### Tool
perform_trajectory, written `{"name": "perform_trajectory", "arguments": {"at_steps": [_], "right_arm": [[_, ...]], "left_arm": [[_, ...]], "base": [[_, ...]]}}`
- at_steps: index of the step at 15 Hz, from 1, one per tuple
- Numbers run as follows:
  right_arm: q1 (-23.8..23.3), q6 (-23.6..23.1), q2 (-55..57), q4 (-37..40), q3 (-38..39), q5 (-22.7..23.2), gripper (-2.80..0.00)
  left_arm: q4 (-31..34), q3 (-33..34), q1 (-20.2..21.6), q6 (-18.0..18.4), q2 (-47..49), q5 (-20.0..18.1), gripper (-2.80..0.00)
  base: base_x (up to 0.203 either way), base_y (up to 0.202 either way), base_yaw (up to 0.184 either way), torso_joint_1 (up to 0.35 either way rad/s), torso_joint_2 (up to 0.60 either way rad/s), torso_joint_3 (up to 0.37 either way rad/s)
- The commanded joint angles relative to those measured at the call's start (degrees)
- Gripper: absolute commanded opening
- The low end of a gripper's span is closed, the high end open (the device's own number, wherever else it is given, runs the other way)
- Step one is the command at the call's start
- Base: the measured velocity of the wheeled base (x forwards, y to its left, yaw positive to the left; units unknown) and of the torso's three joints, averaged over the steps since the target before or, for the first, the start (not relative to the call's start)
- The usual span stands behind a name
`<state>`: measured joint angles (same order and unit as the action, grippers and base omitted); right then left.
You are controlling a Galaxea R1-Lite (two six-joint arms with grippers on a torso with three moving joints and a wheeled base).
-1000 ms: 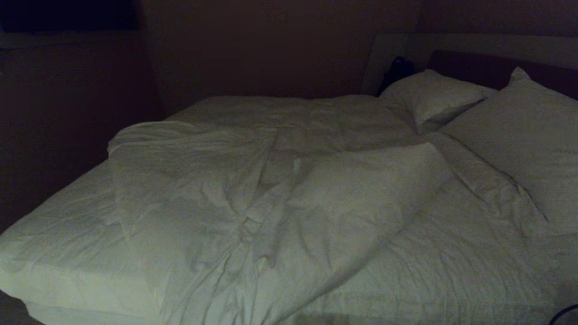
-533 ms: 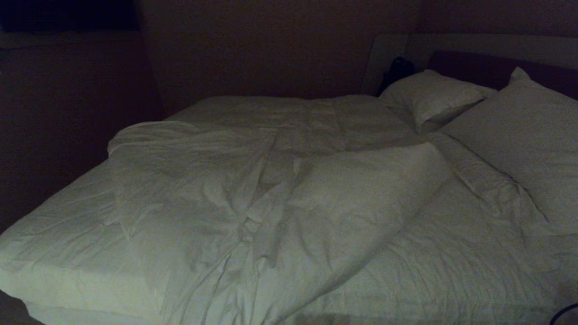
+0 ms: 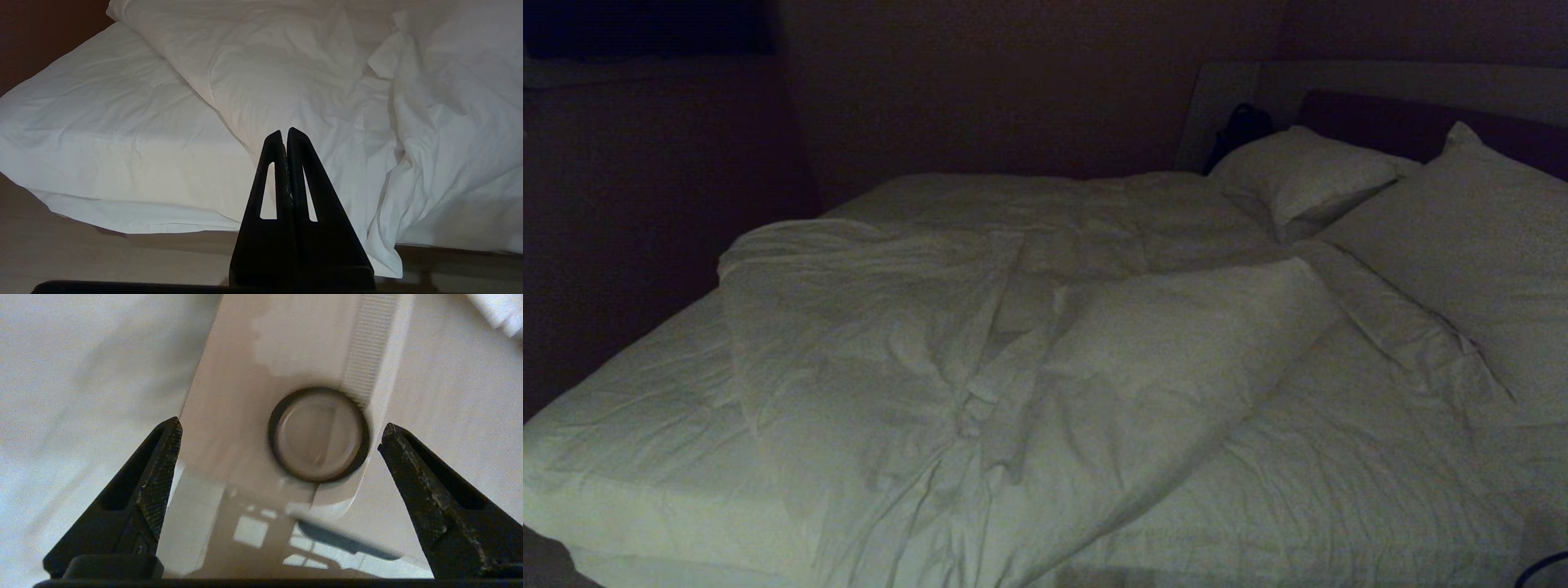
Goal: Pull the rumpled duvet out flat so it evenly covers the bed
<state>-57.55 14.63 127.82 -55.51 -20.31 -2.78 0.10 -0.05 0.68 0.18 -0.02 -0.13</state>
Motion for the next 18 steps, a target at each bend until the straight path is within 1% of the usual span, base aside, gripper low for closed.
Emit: {"name": "perform_trajectory", "arguments": {"at_steps": [1, 2, 4, 5, 6, 18], "right_arm": [[0.0, 0.0, -1.3, -7.4, 2.3, 4.9, 0.00], [0.0, 0.0, -1.3, -10.3, 3.5, 5.6, 0.00], [0.0, 0.0, -1.3, -12.7, 4.6, 6.6, 0.00], [0.0, 0.1, -1.5, -13.6, 4.9, 7.4, -2.23], [0.0, 0.1, -1.8, -14.5, 5.5, 8.2, -2.80], [0.0, 0.6, -2.3, -15.5, 5.8, 8.4, -2.80]], "left_arm": [[0.0, 0.0, 0.0, 0.0, 0.0, 0.0, -2.80], [0.0, 0.0, 0.0, 0.0, 0.0, 0.0, -2.80], [0.0, 0.0, 0.0, 0.0, 0.0, 0.0, -2.80], [0.0, 0.0, 0.0, 0.0, 0.0, 0.0, -2.80], [0.0, 0.0, 0.0, 0.0, 0.0, 0.0, -2.80], [0.0, 0.0, 0.0, 0.0, 0.0, 0.0, -2.80]], "base": [[0.000, 0.000, 0.000, 0.000, 0.00, 0.000], [0.000, 0.000, 0.000, 0.000, 0.00, 0.000], [0.000, 0.000, 0.000, 0.000, 0.00, 0.000], [0.000, 0.000, 0.000, 0.000, 0.00, 0.000], [0.000, 0.000, 0.000, 0.000, 0.00, 0.000], [0.000, 0.000, 0.000, 0.000, 0.00, 0.000]]}}
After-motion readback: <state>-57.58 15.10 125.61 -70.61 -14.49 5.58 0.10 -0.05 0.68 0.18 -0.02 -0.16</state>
